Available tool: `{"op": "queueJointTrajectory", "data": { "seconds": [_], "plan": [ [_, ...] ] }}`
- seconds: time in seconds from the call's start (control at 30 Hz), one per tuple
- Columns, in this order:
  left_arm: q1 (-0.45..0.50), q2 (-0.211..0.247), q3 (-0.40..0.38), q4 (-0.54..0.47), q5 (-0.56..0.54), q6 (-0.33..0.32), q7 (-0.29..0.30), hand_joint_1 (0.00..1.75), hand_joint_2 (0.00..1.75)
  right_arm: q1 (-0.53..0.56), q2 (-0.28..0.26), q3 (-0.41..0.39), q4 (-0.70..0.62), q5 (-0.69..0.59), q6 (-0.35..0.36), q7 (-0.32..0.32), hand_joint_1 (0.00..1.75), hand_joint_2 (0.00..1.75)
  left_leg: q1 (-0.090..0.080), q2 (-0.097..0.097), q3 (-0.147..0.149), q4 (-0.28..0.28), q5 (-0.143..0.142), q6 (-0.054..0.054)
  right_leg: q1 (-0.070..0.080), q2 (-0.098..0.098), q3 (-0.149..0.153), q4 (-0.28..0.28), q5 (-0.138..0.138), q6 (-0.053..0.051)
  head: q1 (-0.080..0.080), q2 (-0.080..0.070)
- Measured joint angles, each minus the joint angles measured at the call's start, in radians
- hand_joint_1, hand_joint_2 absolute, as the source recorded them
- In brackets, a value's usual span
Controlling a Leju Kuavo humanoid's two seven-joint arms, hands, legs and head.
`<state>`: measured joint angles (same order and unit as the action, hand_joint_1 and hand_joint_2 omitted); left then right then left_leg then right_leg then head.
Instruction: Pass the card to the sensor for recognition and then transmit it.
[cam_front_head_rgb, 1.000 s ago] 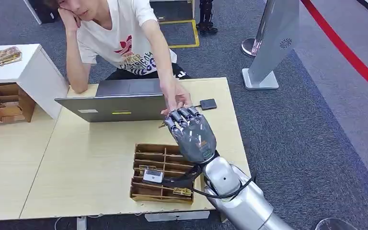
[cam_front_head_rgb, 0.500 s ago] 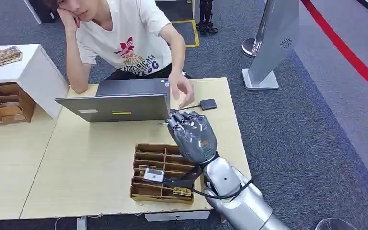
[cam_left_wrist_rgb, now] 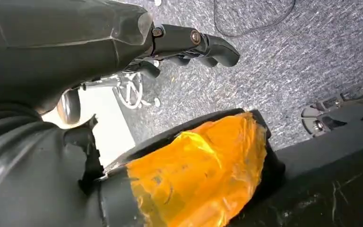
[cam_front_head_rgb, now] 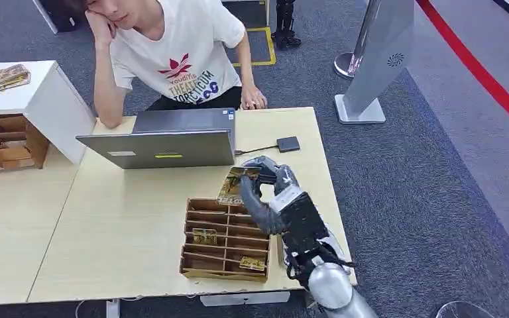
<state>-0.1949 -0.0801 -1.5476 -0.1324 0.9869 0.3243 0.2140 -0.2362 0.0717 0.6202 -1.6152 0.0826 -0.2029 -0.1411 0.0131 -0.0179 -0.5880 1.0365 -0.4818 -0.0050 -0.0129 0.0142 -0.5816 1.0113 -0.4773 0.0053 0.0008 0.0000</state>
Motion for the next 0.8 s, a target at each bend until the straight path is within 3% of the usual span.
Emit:
{"op": "queueJointTrajectory", "data": {
  "seconds": [0.13, 0.3, 0.53, 0.8],
  "plan": [
    [0.007, 0.003, 0.013, 0.000, 0.026, 0.018, -0.023, 0.00, 0.00, 0.041, -0.008, -0.043, -0.053, -0.128, 0.035, -0.002, 1.75, 1.75, 0.000, 0.000, 0.000, 0.000, 0.000, 0.000, 0.000, 0.000, 0.000, 0.000, 0.000, 0.000, 0.000, 0.000],
    [0.025, 0.009, 0.039, 0.000, 0.056, 0.032, -0.052, 0.00, 0.00, 0.098, -0.054, -0.096, -0.073, -0.146, 0.042, -0.003, 1.75, 1.75, 0.000, 0.000, 0.000, 0.000, 0.000, 0.000, 0.000, 0.000, 0.000, 0.000, 0.000, 0.000, 0.000, 0.000],
    [0.043, 0.016, 0.072, 0.000, 0.082, 0.045, -0.071, 0.00, 0.00, 0.182, -0.115, -0.143, -0.058, -0.099, 0.044, 0.022, 1.75, 1.75, 0.000, 0.000, 0.000, 0.000, -0.001, 0.000, 0.000, 0.000, 0.000, 0.000, 0.000, 0.000, 0.000, 0.000],
    [0.054, 0.021, 0.090, 0.000, 0.095, 0.054, -0.080, 0.00, 0.00, 0.247, -0.138, -0.171, 0.004, 0.007, 0.016, 0.058, 1.75, 1.75, 0.000, 0.000, 0.000, 0.000, -0.001, 0.000, 0.000, 0.000, 0.000, 0.000, 0.000, 0.000, 0.000, 0.000]
  ]
}}
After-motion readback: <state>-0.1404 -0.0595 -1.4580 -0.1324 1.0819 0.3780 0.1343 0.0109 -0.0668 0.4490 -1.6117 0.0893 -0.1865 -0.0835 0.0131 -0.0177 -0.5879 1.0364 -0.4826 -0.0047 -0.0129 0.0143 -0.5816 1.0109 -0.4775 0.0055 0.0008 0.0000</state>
